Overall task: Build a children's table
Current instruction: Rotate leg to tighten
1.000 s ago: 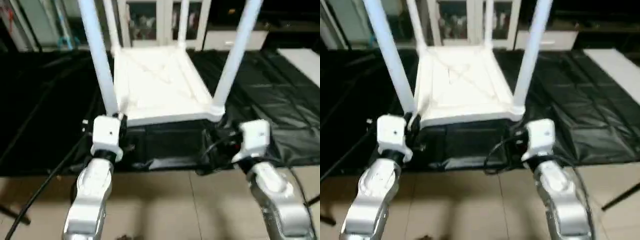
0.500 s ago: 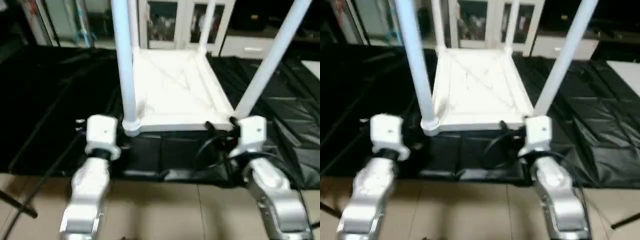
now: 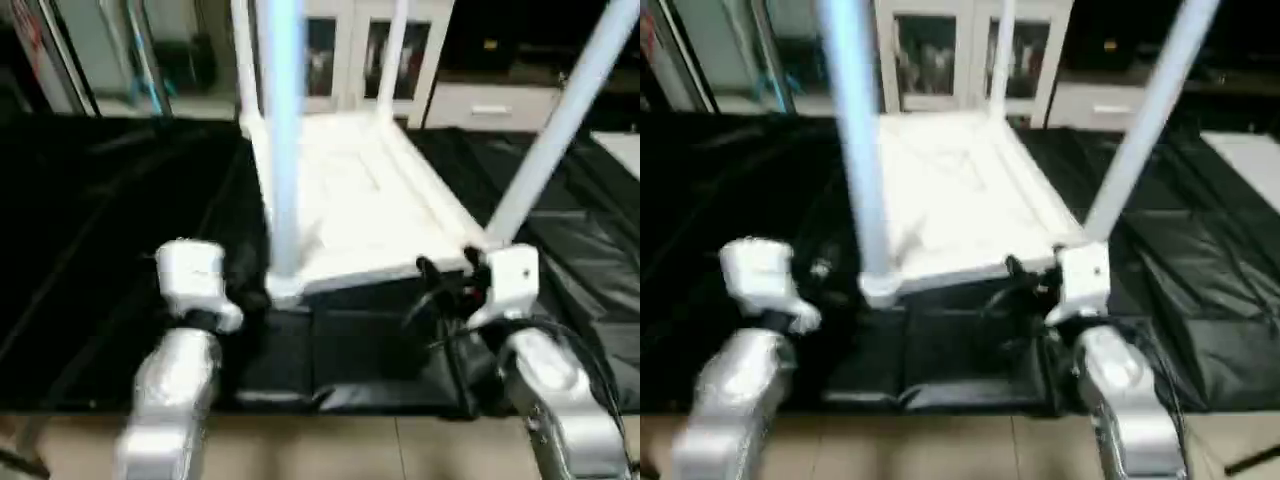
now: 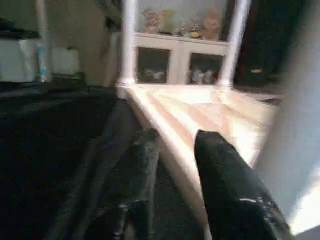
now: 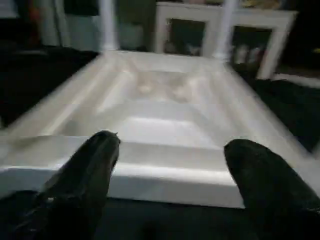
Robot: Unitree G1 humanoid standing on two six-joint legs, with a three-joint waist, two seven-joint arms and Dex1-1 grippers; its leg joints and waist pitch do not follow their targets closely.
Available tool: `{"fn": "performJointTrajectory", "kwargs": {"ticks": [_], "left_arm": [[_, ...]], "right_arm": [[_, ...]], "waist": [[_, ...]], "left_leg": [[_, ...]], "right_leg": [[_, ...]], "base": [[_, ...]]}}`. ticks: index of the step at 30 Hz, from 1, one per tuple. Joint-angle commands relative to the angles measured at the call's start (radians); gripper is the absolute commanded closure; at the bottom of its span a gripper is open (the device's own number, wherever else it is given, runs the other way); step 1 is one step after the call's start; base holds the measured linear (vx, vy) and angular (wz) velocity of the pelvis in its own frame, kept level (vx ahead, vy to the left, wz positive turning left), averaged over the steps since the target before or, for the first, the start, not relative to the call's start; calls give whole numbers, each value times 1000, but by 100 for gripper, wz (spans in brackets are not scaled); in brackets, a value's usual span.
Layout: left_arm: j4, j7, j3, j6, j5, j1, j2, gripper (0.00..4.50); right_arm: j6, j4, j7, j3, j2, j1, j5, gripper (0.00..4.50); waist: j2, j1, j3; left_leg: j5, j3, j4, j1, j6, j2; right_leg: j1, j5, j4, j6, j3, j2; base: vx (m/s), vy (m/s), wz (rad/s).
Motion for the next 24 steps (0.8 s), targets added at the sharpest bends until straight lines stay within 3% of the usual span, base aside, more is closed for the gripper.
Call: {"fn": "performJointTrajectory", "kwargs": {"ticks": [1,2,3,4,5,7,8,9,10,16,18,20,22,24], "left_arm": [[-21,-11,14,10,-11,21,4,294],[-33,-12,20,19,-7,38,10,271],[-34,-12,21,20,-7,39,10,267],[-48,-29,20,22,-20,48,15,266],[-64,-58,13,25,-51,55,21,261],[-103,-132,-24,38,-116,65,42,227],[-117,-161,-45,48,-133,67,54,227],[-117,-161,-45,48,-133,67,54,227],[-129,-194,-74,75,-159,62,64,223],[-76,-266,-143,153,-158,-8,87,162],[-53,-266,-157,178,-154,-30,102,152],[-2,-239,-160,201,-130,-76,103,133],[35,-213,-151,218,-122,-108,91,120],[71,-194,-145,234,-116,-144,83,98]], "right_arm": [[-6,-26,10,-9,-12,3,20,38],[-7,-29,16,-4,-18,6,18,10],[-7,-30,17,-4,-18,7,17,2],[-8,-32,20,-2,-20,9,16,0],[-8,-33,24,-1,-20,12,16,0],[-8,-36,27,-2,-20,14,17,0],[-7,-37,27,-2,-20,14,16,0],[-7,-37,27,-2,-20,14,16,0],[-10,-38,28,-4,-17,13,16,0],[-6,-44,37,-9,-22,21,32,0],[-4,-51,45,-11,-26,29,33,0],[-2,-57,52,-17,-30,38,38,0],[0,-60,51,-20,-31,40,40,0],[2,-62,49,-20,-30,40,40,0]], "waist": [[14,-6,-45],[17,-8,-43],[12,-12,-33],[12,-10,-24],[8,-11,-19],[8,-11,-8],[5,-11,-9],[7,-9,-9],[3,-13,-7],[-5,-17,-11],[-5,-21,-14],[-5,-22,-17],[-7,-25,-24],[-4,-24,-27]], "left_leg": [[131,-30,-85,-2,57,106],[92,-29,-87,3,59,110],[-17,-25,-99,-1,60,111],[-151,-18,-109,4,47,113],[-219,-16,-116,4,38,114],[-435,-9,-128,15,-31,114],[-450,-7,-128,17,-42,113],[-456,-6,-130,16,-49,112],[-450,-3,-135,5,-56,110],[-367,3,-131,-3,-43,107],[-330,2,-130,-11,-37,109],[-296,7,-126,-7,-28,108],[-190,8,-123,-14,-6,110],[-134,11,-120,-14,9,112]], "right_leg": [[53,206,-53,-184,40,-81],[46,183,-62,-213,37,-82],[46,101,-73,-222,37,-85],[39,-7,-86,-221,40,-91],[38,-73,-93,-214,41,-95],[20,-313,-117,-149,44,-100],[17,-340,-118,-132,46,-101],[13,-350,-119,-120,47,-100],[15,-365,-122,-89,49,-102],[16,-359,-125,-69,51,-108],[24,-328,-121,-78,50,-109],[22,-280,-120,-92,51,-108],[34,-152,-107,-123,48,-107],[39,-83,-101,-148,46,-109]], "base": [[7,70,9],[-14,82,5],[-40,112,13],[-47,69,13],[-53,53,11],[-56,40,9],[0,0,0],[0,0,0],[0,0,0],[-9,4,1],[0,0,0],[0,0,0],[0,0,0],[0,0,0]]}}
